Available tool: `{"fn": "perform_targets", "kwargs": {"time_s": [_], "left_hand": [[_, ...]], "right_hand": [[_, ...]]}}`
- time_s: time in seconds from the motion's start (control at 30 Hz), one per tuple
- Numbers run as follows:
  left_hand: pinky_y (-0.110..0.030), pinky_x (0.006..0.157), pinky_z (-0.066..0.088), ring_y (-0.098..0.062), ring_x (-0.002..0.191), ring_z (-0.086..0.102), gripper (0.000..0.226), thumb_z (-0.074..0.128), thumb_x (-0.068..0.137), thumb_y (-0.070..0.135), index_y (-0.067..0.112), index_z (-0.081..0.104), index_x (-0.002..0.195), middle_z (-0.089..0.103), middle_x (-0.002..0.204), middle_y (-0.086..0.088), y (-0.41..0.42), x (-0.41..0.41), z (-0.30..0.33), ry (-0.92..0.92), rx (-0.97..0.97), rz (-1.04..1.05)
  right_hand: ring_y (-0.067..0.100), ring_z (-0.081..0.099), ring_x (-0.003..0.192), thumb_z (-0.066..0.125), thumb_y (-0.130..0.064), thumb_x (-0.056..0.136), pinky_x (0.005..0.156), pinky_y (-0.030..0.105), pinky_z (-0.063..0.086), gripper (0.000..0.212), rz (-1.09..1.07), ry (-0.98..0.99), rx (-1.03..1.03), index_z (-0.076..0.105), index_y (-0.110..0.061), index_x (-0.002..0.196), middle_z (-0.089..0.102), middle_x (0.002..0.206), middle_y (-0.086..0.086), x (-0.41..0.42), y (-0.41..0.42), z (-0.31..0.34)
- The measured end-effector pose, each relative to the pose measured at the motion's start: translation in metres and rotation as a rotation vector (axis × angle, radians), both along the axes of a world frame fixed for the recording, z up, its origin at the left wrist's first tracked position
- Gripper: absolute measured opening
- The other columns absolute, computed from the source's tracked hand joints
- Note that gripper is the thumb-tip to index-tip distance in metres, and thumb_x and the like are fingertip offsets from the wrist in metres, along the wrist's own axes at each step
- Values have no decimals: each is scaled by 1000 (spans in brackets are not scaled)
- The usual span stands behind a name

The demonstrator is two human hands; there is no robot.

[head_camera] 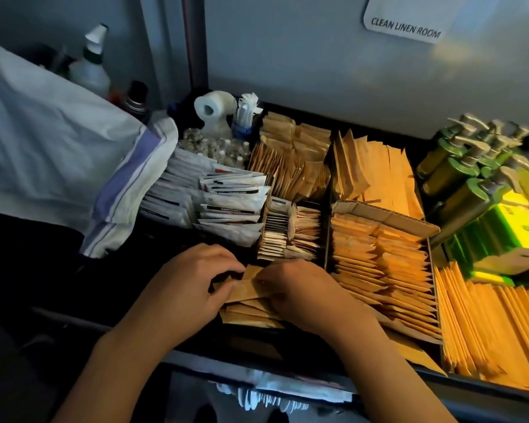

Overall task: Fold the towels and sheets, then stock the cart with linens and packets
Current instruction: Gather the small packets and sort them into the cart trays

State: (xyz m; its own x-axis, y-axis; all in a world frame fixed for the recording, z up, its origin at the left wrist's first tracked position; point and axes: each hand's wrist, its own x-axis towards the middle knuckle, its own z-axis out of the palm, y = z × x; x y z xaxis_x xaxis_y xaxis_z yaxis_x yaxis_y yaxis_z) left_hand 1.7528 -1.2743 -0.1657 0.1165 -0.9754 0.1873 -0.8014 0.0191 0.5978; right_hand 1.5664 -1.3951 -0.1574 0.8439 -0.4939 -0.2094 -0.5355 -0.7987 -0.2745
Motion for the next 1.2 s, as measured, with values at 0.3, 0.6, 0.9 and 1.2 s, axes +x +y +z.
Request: {"fn": "perform_targets", "kwargs": {"time_s": [0.3,0.6,0.9,1.2], "left_hand": [[-35,81,58,1,98,65,27,80,85,22,37,77,108,68,102,25,-8,-12,10,9,-92,3],[-17,87,51,-1,102,68,21,75,92,14,27,78,109,71,105,22,-60,-51,42,78,-323,-147],[-33,103,53,-2,117,62,34,73,87,24,28,74,121,69,121,15,-125,-167,38,30,-274,-436],[-34,110,45,-5,131,51,49,66,91,28,31,59,140,58,136,16,-141,-228,31,-23,-154,-547]], "right_hand": [[19,62,100,54,-23,96,79,39,51,21,-54,-244,-101,69,-28,110,69,104,-6,-17,0,16],[10,59,97,66,-25,95,78,35,54,21,-254,-540,-218,75,-21,113,64,106,-8,-90,-8,52],[8,58,88,69,-30,92,72,30,51,16,-580,-442,-260,72,-29,108,61,98,-12,-208,-5,39],[-2,56,80,68,-33,96,68,12,40,25,-1032,-421,-185,68,-33,121,64,96,-18,-281,-20,5]]}}
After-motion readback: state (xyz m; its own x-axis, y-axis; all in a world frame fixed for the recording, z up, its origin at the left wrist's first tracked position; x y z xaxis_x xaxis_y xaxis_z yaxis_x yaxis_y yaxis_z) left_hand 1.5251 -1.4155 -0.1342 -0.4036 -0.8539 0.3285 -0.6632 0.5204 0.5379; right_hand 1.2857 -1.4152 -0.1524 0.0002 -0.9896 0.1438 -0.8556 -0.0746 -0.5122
